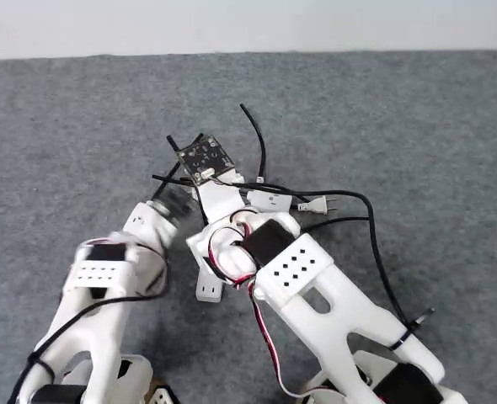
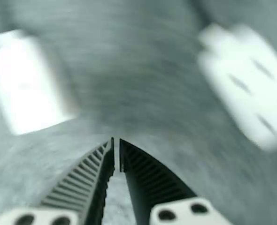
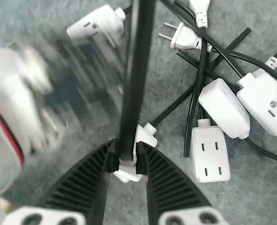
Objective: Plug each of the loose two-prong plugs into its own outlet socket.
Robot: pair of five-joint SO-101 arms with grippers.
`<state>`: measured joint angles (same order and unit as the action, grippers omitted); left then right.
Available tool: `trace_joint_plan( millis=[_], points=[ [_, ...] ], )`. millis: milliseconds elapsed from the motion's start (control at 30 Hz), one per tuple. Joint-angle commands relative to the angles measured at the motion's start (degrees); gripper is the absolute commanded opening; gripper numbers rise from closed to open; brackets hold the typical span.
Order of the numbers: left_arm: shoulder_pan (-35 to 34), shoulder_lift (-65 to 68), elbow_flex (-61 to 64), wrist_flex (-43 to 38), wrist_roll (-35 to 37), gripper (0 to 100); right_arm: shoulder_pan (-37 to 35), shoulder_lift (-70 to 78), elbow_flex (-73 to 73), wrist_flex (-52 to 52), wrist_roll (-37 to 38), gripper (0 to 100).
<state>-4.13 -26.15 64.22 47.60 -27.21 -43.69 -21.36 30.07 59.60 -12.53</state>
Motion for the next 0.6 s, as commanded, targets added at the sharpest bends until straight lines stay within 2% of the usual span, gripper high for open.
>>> trace_joint_plan(
  millis=[0,33,100,567],
  points=[
    [-5.63,-1.58,-1.1,-10.73,19.87,1,1.27,0.13,4.13,-7.69,-4.04,0.8],
    [-6.77,-1.58,-1.01,-13.19,23.74,1,1.27,0.13,5.54,-9.27,-4.75,0.8],
    [-8.62,-1.58,-1.01,-16.0,27.08,1,1.27,0.04,7.12,-11.38,-5.19,0.8],
    [-8.97,-1.49,-1.01,-16.44,27.16,1,1.89,0.22,13.1,-17.19,-4.4,0.8]
  ],
)
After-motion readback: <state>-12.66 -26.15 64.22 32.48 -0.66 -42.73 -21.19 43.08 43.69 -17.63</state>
